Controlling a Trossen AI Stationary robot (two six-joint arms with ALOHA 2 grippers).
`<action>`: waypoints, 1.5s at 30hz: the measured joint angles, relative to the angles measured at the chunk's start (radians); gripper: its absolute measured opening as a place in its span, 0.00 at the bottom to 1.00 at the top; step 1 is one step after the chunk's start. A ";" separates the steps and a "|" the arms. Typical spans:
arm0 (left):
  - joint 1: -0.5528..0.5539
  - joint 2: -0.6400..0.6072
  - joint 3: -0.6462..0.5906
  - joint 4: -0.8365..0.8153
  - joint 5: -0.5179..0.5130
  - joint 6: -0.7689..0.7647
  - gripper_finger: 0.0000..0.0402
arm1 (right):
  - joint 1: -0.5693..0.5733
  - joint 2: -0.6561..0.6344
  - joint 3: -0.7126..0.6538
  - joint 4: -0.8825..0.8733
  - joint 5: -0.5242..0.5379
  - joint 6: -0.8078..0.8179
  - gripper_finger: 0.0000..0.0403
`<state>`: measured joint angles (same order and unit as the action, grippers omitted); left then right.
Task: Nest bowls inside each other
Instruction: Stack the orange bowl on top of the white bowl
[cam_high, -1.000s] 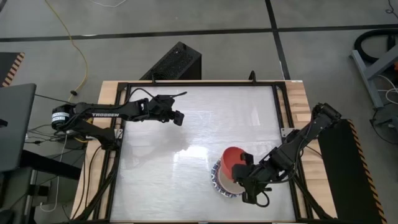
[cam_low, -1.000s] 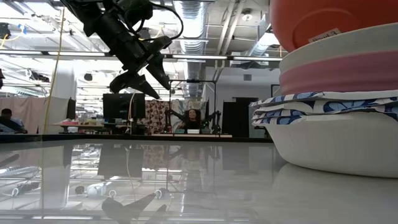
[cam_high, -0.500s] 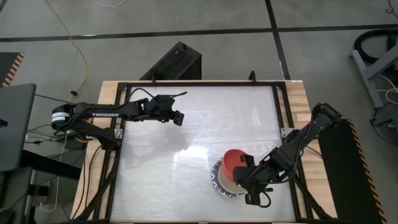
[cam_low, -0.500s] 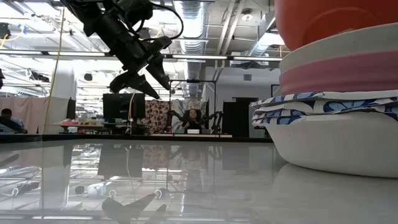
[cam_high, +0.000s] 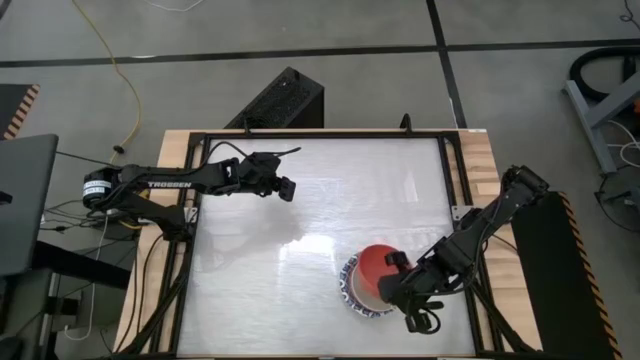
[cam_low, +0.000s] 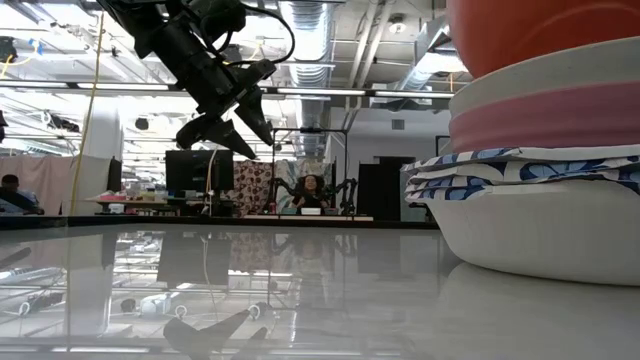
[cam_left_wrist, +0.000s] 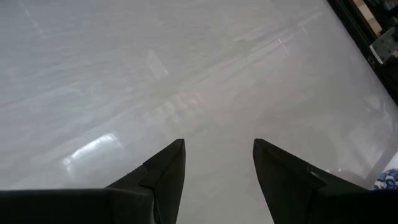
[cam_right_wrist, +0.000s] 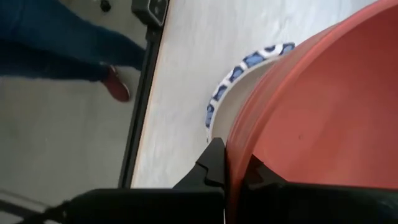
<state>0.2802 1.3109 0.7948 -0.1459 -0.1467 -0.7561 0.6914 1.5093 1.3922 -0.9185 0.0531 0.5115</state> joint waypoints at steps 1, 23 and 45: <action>0.000 0.000 0.000 0.000 0.000 0.003 0.44 | 0.000 0.000 0.000 -0.010 -0.005 -0.009 0.03; 0.000 0.000 0.000 0.000 0.000 0.001 0.44 | 0.009 0.000 0.000 -0.077 -0.030 -0.269 0.02; 0.000 0.000 0.000 -0.030 -0.018 -0.001 0.44 | 0.028 0.246 0.200 -0.389 0.046 -0.490 0.02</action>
<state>0.2802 1.3113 0.7948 -0.1757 -0.1646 -0.7567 0.7193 1.7549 1.5917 -1.3077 0.0994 0.0216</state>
